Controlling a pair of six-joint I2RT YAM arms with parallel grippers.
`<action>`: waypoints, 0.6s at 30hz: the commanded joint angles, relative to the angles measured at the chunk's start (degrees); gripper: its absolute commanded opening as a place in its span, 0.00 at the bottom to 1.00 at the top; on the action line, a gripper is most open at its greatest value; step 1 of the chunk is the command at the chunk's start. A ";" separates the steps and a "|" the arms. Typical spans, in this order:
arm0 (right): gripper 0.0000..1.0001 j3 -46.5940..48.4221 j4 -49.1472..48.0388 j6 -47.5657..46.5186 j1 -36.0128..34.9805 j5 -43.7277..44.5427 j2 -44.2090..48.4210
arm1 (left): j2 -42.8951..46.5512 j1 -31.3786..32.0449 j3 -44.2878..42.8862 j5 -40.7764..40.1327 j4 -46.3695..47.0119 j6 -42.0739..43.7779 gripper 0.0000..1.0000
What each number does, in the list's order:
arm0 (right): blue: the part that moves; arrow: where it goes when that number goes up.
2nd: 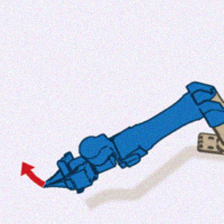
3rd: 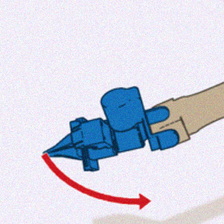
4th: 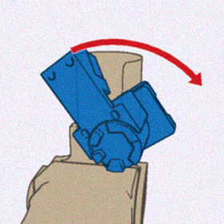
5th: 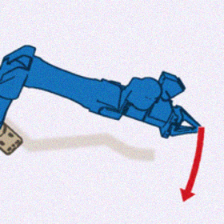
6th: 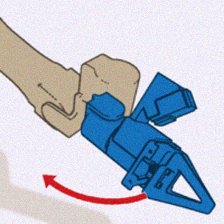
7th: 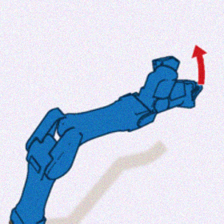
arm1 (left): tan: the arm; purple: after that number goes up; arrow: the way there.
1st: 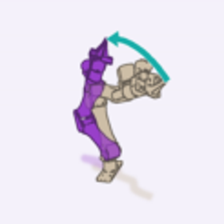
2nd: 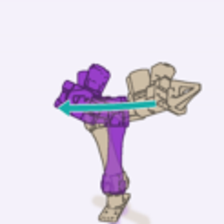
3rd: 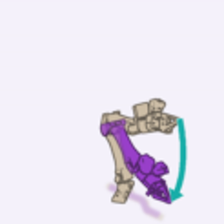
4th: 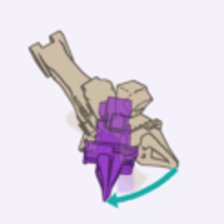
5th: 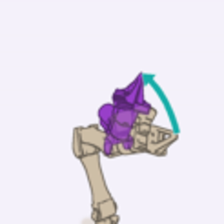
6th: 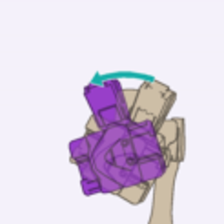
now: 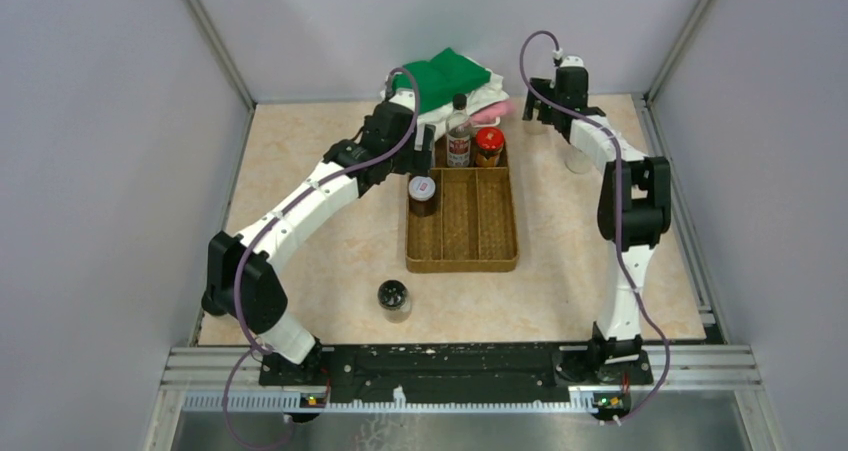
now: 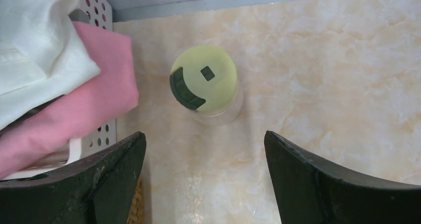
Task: Organize the condiment bottles
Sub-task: Pick up the bottle from the corner of the board.
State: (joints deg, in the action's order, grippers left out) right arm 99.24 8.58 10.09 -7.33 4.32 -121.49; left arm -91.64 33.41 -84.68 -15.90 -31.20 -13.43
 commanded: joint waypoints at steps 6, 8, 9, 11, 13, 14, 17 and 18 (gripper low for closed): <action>0.88 4.24 -8.15 -1.81 -0.27 1.79 -5.86 | 0.22 -0.10 -1.49 1.45 1.98 0.94 0.99; 0.88 4.56 -10.48 -1.98 -0.32 2.09 -6.87 | -0.21 -0.09 -1.77 1.77 2.11 1.20 0.99; 0.88 4.82 -11.18 -2.04 -0.27 2.14 -7.44 | -0.42 -0.10 -1.96 1.90 2.11 1.29 0.99; 0.87 5.07 -13.14 -2.09 -0.32 1.96 -8.37 | -0.93 -0.10 -2.29 2.28 2.23 1.43 0.99; 0.85 5.29 -14.81 -2.20 -0.40 2.06 -9.23 | -1.45 -0.10 -2.33 2.65 2.41 1.48 0.99; 0.84 5.47 -15.58 -2.18 -0.49 2.16 -9.66 | -1.76 -0.10 -2.33 2.76 2.52 1.48 0.99; 0.82 7.18 -16.55 -2.18 -0.73 1.75 -11.57 | -2.46 -0.10 -2.29 2.99 2.87 1.63 0.99; 0.80 8.06 -16.50 -2.30 -0.87 1.81 -12.18 | -2.69 -0.10 -2.24 3.00 2.92 1.65 0.99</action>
State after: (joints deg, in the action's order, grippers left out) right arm 102.02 -2.76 8.51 -7.42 5.98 -131.39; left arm -93.60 33.41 -85.08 -13.85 -30.41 -12.78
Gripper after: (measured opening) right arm 0.825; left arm 0.989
